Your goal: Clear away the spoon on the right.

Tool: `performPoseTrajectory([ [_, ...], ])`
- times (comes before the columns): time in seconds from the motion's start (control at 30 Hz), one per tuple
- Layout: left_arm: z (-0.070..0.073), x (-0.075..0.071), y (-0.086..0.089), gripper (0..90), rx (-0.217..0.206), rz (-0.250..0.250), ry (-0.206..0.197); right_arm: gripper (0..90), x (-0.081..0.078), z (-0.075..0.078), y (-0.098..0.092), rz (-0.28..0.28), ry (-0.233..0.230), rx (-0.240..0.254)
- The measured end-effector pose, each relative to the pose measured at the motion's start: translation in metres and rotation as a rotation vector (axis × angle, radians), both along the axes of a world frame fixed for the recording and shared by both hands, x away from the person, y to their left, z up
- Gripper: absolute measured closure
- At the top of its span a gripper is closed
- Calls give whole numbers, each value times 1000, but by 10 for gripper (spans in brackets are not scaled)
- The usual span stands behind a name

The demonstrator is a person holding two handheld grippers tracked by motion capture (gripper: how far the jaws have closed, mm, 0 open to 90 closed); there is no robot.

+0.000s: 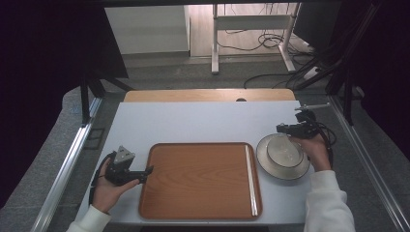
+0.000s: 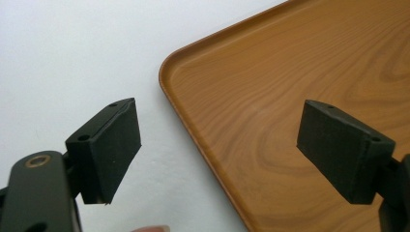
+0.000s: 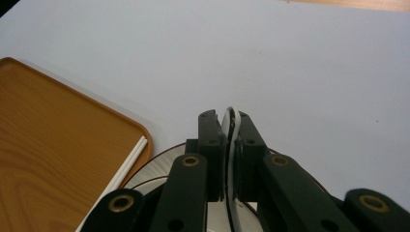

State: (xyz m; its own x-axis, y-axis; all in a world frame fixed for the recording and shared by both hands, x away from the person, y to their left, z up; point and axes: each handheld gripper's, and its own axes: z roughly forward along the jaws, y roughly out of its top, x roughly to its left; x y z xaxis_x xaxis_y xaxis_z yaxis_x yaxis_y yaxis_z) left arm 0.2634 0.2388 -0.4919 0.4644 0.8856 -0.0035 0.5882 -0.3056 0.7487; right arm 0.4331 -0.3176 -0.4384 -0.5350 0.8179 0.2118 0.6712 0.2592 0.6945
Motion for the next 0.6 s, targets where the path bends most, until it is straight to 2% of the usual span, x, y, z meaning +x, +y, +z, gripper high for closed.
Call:
performPoseTrajectory([
  [0.23,0,1,0,152,1,-1,0,845,-7,12,-5,-8,-43,10],
  [0.4,1,2,1,152,-5,2,-8,845,-19,33,-1,8,-133,15],
  [0.6,1,5,-1,153,-5,-3,-11,845,-37,57,13,55,-222,26],
])
